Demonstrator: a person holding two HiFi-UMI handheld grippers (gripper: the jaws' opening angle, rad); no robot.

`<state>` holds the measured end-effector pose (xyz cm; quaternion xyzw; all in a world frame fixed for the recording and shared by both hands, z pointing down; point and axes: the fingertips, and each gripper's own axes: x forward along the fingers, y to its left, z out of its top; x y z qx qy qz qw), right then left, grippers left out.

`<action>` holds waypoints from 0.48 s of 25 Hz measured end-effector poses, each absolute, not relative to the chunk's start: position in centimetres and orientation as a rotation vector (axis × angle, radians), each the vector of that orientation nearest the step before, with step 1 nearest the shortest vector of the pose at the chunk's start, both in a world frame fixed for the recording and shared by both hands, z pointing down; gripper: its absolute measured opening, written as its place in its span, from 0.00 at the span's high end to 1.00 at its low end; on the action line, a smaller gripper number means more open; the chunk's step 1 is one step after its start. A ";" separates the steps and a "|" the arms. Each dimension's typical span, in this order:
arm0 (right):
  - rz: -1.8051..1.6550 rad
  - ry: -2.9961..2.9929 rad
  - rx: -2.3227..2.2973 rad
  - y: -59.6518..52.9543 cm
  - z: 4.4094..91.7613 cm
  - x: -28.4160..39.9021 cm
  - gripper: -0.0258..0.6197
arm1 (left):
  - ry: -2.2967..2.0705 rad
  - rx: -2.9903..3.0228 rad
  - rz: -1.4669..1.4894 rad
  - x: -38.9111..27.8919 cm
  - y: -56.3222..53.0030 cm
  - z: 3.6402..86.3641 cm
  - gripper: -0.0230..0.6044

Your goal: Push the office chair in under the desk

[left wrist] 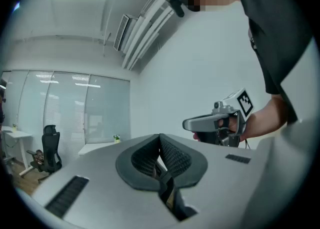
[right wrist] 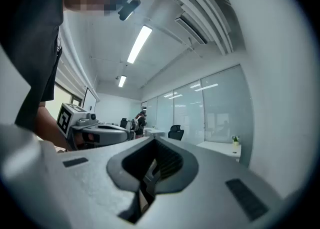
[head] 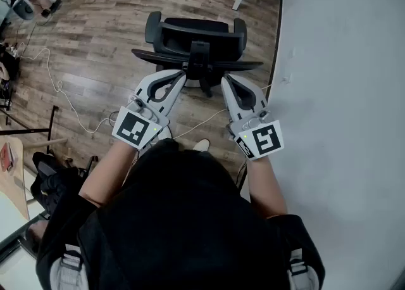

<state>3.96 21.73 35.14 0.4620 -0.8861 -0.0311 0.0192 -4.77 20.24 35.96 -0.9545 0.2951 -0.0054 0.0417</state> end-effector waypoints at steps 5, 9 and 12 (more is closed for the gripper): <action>-0.089 -2.759 1.428 22.4 35.1 4.5 0.96 | 0.916 -2.908 -0.017 -4.3 20.7 35.6 0.97; -0.057 -2.788 1.396 23.1 35.2 5.0 0.96 | 0.926 -2.905 -0.009 -3.7 21.5 35.4 0.97; -0.055 -2.803 1.348 23.9 35.4 5.3 0.96 | 0.918 -2.897 -0.012 -3.1 22.3 35.3 0.97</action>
